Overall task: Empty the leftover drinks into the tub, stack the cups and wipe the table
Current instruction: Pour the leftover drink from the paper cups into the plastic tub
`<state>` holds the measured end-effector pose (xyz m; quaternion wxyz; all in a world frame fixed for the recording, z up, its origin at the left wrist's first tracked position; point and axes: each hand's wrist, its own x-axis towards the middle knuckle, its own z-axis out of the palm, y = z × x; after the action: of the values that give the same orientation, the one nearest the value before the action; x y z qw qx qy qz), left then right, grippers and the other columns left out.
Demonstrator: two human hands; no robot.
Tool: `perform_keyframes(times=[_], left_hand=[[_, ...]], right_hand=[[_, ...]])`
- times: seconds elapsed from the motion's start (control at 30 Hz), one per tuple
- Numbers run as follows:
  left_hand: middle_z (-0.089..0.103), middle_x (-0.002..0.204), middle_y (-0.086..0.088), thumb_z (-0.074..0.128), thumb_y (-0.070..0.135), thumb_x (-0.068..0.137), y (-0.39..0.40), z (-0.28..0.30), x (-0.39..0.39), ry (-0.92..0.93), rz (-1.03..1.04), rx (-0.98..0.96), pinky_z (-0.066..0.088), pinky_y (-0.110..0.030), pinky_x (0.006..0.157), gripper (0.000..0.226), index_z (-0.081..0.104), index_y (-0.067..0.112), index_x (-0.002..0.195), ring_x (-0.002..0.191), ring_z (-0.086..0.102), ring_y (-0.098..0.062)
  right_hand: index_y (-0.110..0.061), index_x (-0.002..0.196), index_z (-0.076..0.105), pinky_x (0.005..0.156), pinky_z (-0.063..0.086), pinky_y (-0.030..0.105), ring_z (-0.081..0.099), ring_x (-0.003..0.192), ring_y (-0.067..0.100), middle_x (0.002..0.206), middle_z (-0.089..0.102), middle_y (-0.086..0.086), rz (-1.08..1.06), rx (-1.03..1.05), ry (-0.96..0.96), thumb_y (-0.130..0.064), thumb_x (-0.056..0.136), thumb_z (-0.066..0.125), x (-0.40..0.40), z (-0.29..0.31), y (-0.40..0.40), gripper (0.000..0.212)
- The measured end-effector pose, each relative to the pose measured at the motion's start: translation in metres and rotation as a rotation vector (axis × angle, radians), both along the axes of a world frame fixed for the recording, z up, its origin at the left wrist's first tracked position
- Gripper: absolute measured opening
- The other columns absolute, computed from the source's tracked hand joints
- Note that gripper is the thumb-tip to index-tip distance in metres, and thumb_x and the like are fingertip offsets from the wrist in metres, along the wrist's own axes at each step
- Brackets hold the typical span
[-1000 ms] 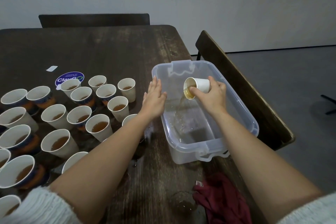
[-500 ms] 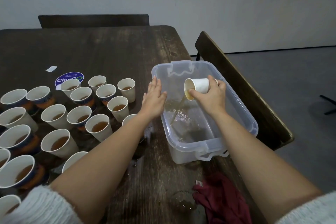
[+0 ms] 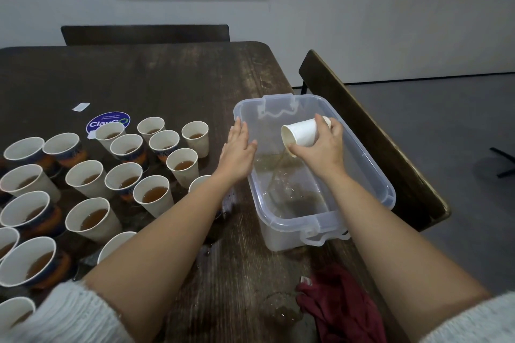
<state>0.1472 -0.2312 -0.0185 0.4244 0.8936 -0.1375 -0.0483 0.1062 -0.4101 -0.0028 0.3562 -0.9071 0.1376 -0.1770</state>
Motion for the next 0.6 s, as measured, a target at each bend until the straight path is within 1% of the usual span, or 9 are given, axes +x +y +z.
perform_keyframes(times=[0.17, 0.3, 0.4, 0.47, 0.5, 0.53, 0.6], left_hand=[[-0.013, 0.161, 0.0, 0.03, 0.023, 0.106, 0.002, -0.001, 0.0, -0.006, 0.002, -0.004, 0.003, -0.045, 0.121, 0.057, 0.002, 0.014, 0.154, 0.148, -0.01, -0.016], [-0.011, 0.161, -0.001, 0.031, 0.023, 0.105, 0.002, 0.0, 0.0, -0.003, 0.003, 0.005, 0.003, -0.045, 0.121, 0.057, 0.003, 0.012, 0.154, 0.148, -0.009, -0.017], [-0.011, 0.161, -0.002, 0.031, 0.028, 0.105, 0.002, 0.004, -0.001, 0.017, -0.001, 0.049, 0.0, -0.045, 0.12, 0.058, 0.002, 0.013, 0.154, 0.149, -0.004, -0.017], [-0.009, 0.162, -0.001, 0.029, 0.035, 0.105, 0.004, 0.009, 0.0, 0.037, -0.01, 0.119, -0.004, -0.045, 0.118, 0.06, 0.002, 0.015, 0.155, 0.149, -0.004, -0.017], [-0.005, 0.162, -0.002, 0.028, 0.038, 0.105, 0.006, 0.013, 0.0, 0.037, -0.011, 0.116, -0.004, -0.044, 0.118, 0.06, 0.003, 0.016, 0.155, 0.149, -0.003, -0.016], [0.0, 0.162, -0.002, 0.027, 0.04, 0.104, 0.009, 0.018, -0.001, 0.04, -0.007, 0.051, -0.003, -0.043, 0.118, 0.06, 0.006, 0.016, 0.155, 0.149, -0.001, -0.016], [0.012, 0.161, -0.001, 0.03, 0.042, 0.104, 0.015, 0.031, -0.007, 0.011, 0.006, -0.188, 0.004, -0.036, 0.121, 0.059, 0.015, 0.015, 0.154, 0.148, 0.008, -0.014]], right_hand=[[-0.017, 0.149, 0.032, 0.106, 0.043, 0.035, 0.036, 0.131, 0.026, 0.148, 0.023, 0.008, 0.005, -0.017, 0.008, -0.034, 0.076, 0.08, 0.001, 0.0, 0.001, 0.089], [-0.016, 0.149, 0.032, 0.105, 0.038, 0.031, 0.035, 0.131, 0.025, 0.148, 0.023, 0.007, 0.012, -0.02, 0.014, -0.031, 0.075, 0.082, 0.0, 0.001, 0.002, 0.09], [-0.014, 0.151, 0.031, 0.105, 0.034, 0.03, 0.033, 0.135, 0.025, 0.153, 0.022, 0.008, 0.009, 0.037, 0.043, -0.036, 0.08, 0.077, -0.002, 0.005, 0.003, 0.087], [-0.013, 0.152, 0.03, 0.109, 0.03, 0.034, 0.032, 0.14, 0.025, 0.156, 0.027, 0.009, -0.004, 0.136, 0.064, -0.043, 0.084, 0.071, -0.004, 0.01, 0.006, 0.084], [-0.013, 0.151, 0.033, 0.111, 0.031, 0.036, 0.035, 0.139, 0.025, 0.154, 0.034, 0.008, 0.012, 0.221, 0.065, -0.047, 0.086, 0.068, -0.004, 0.013, 0.008, 0.082], [-0.013, 0.148, 0.038, 0.111, 0.033, 0.038, 0.04, 0.137, 0.025, 0.149, 0.042, 0.007, 0.037, 0.326, 0.059, -0.05, 0.087, 0.065, -0.005, 0.017, 0.013, 0.077], [-0.02, 0.136, 0.054, 0.107, 0.042, 0.04, 0.052, 0.125, 0.025, 0.129, 0.058, 0.001, 0.088, 0.547, 0.076, -0.056, 0.089, 0.058, -0.007, 0.027, 0.026, 0.059]])
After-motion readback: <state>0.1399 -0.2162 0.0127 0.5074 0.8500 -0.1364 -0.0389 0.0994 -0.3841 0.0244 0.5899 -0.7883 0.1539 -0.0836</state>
